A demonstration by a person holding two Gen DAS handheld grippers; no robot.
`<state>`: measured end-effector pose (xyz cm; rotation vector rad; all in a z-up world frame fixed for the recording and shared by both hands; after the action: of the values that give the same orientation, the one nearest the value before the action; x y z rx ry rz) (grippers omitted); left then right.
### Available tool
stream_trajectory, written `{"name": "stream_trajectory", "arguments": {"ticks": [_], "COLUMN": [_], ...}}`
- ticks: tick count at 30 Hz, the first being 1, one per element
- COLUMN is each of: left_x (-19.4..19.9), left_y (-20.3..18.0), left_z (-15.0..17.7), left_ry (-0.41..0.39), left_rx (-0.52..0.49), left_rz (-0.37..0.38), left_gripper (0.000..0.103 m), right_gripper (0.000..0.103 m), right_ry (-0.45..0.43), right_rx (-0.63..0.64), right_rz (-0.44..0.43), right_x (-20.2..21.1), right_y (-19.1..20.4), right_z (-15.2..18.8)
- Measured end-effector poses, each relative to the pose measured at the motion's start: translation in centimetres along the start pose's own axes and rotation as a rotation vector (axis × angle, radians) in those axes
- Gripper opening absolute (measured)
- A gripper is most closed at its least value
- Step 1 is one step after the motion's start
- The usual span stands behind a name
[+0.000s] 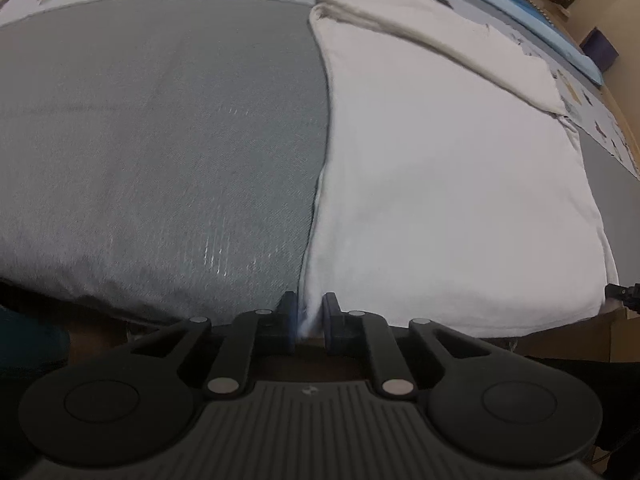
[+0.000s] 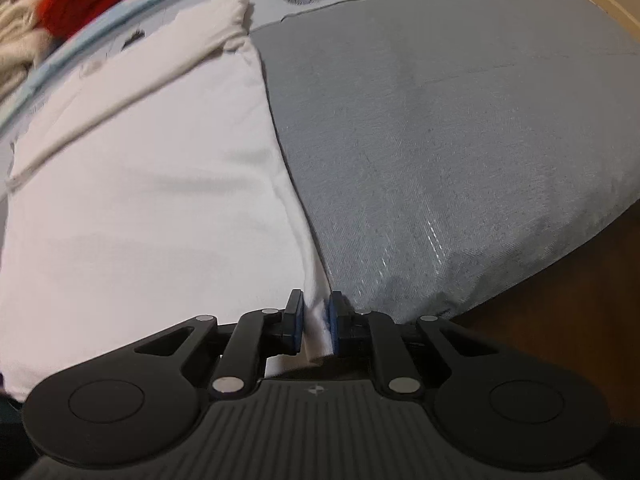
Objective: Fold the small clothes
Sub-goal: 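Grasp the shirt hem with both tools, then lift the hem with both tools and fold it toward the collar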
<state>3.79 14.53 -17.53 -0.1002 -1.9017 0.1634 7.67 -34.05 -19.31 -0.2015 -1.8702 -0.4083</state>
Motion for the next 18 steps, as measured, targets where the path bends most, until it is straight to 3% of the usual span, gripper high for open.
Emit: {"name": "stream_trajectory", "arguments": {"ticks": [5,7,12,18], "left_x": [-0.2,-0.2,1.2,7.0], "left_y": [-0.2,-0.2,-0.8,-2.2], "left_z": [0.1,0.1,-0.4,-2.6], "left_ry": [0.009,0.005,-0.039,-0.145], "left_rx": [-0.02,-0.019,-0.044,-0.157], "left_rz": [-0.011,-0.01,-0.017,0.006], "left_gripper": [0.018,0.013,0.008,0.007], "right_gripper": [0.015,0.015,0.006,0.005], "right_ry": [0.003,0.001,-0.023,-0.121], "right_rx": [0.007,0.014,0.019,-0.01], "right_rz": [0.009,0.013,-0.002,-0.133], "right_x": [0.0,0.0,0.6,5.5], "right_y": [0.1,0.2,0.3,1.3], "right_z": [0.1,0.1,0.0,-2.1]}}
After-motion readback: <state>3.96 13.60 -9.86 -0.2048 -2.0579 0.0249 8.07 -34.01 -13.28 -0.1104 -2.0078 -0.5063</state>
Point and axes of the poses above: each gripper's, at about its wrist camera, not at the fingertips, and x roughly against the way its jaws point, y to its left, z to its underside, the point moved 6 cm from there along -x, roughly the way its jaws point, and after that the axes turned 8 degrees about -x, right-handed, at the moved point
